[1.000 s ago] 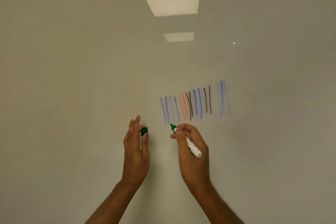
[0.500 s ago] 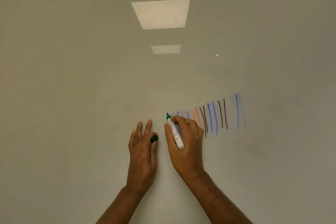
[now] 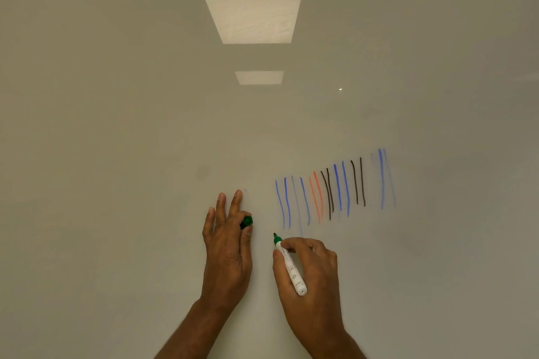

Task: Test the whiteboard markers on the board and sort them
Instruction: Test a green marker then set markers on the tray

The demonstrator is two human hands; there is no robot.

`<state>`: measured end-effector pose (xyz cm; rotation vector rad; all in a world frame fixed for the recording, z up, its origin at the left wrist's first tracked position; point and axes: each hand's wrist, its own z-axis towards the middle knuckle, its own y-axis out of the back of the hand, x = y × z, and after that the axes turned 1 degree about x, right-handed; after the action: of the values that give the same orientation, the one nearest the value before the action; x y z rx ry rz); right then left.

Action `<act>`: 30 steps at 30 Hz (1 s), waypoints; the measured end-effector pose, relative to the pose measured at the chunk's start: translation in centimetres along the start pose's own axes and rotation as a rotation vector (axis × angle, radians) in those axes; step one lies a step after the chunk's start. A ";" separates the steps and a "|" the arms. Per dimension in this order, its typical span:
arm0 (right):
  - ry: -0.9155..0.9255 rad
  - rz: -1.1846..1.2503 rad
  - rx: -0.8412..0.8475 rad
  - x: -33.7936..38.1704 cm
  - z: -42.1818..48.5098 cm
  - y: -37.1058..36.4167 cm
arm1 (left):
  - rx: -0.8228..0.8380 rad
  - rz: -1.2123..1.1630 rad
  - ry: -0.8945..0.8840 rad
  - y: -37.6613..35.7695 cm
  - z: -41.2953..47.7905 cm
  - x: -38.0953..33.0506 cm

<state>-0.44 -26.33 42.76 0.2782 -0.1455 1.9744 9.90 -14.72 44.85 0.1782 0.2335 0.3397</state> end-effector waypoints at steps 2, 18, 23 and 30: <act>-0.040 0.045 -0.009 0.9 1.1 0.1 | -0.007 -0.009 0.000 -0.1 0.0 -0.1; 0.064 0.041 0.040 2.0 3.9 -1.6 | 0.012 -0.001 -0.001 0.0 0.1 0.1; 0.025 0.054 0.101 0.7 0.1 -0.1 | 0.027 0.036 -0.009 0.7 0.0 -0.4; -0.197 0.125 0.144 2.0 -1.1 2.1 | 0.067 0.084 0.002 1.7 -0.4 -1.3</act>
<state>-3.28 -25.18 42.22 0.5696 -0.1510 2.0829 8.08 -13.52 45.04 0.2542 0.2395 0.4153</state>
